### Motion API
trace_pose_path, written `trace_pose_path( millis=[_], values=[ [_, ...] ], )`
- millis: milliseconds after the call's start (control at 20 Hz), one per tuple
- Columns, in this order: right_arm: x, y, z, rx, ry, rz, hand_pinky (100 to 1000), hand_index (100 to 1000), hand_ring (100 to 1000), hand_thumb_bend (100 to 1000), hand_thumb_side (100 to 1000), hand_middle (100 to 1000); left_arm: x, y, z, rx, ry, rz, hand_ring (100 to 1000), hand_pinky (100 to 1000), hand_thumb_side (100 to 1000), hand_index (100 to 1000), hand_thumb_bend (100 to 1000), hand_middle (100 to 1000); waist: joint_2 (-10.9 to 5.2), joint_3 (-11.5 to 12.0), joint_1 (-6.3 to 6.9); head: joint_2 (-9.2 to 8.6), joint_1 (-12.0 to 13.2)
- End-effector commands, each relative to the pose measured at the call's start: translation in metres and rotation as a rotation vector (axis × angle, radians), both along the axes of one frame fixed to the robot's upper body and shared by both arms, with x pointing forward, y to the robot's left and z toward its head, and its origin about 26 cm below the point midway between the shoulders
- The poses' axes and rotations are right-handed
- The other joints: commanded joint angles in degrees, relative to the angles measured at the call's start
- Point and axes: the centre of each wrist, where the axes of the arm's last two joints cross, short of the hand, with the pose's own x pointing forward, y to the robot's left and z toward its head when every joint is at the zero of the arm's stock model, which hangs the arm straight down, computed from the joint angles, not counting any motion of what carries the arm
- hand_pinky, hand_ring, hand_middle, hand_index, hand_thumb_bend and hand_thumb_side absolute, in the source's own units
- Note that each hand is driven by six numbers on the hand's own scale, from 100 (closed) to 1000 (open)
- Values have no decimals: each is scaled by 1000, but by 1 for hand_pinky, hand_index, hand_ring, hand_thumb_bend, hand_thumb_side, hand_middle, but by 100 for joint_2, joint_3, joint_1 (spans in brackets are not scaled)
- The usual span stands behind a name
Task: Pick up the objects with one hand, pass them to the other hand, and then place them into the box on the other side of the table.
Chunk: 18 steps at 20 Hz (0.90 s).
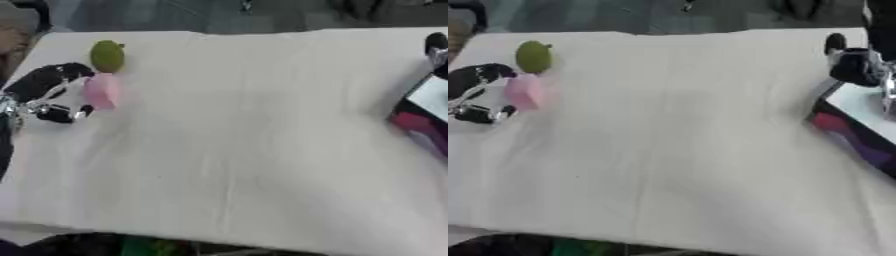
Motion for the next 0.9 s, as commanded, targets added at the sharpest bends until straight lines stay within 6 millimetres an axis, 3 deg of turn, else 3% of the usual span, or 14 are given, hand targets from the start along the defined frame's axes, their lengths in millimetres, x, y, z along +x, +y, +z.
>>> trace_pose_path(
  millis=[50,200,300,400,500,550,600,700,750,850,900],
  values=[
    [-5,2,10,28,-56,17,888,964,865,242,385,805,1,7,13,18,-48,5,804,817,254,893,317,844,-29,-39,14,-134,54],
    [-5,3,10,50,-75,24,887,965,862,229,386,799,1,6,11,25,-58,18,748,776,256,834,259,779,49,-121,36,-214,92],
    [-5,3,9,56,-84,24,887,965,861,218,385,797,1,5,8,20,-83,25,614,711,234,715,100,631,74,-163,50,-222,110],
    [-5,3,9,58,-87,22,887,965,860,206,384,796,1,4,7,-8,-127,24,502,648,244,585,100,498,74,-187,58,-209,104],
    [-5,2,9,59,-88,20,887,965,860,198,383,795,1,4,8,-51,-165,4,465,623,245,517,100,447,56,-193,66,-200,83],
    [-5,2,9,58,-87,19,887,965,860,197,387,795,1,5,9,-75,-177,-11,456,615,328,500,100,432,43,-190,69,-194,70],
    [-5,2,8,57,-85,19,887,965,860,193,382,796,1,6,11,-100,-185,-28,444,608,250,484,100,415,26,-182,70,-182,55],
    [-5,2,7,51,-70,22,887,964,860,214,402,796,2,7,19,-159,-191,-87,427,593,256,468,100,399,-36,-143,69,-112,4],
    [-5,2,6,48,-59,24,887,964,861,190,380,796,2,7,23,-186,-192,-117,424,591,260,465,100,395,-67,-120,67,-73,-22],
    [-5,4,4,40,-28,38,887,963,862,224,363,798,6,2,34,-224,-201,-167,411,578,274,451,100,380,-136,-63,58,-7,-127],
    [-5,6,4,37,-8,48,887,963,862,268,378,798,9,-3,41,-244,-203,-193,403,570,378,443,100,373,-167,-33,53,4,-198]
  ],
)
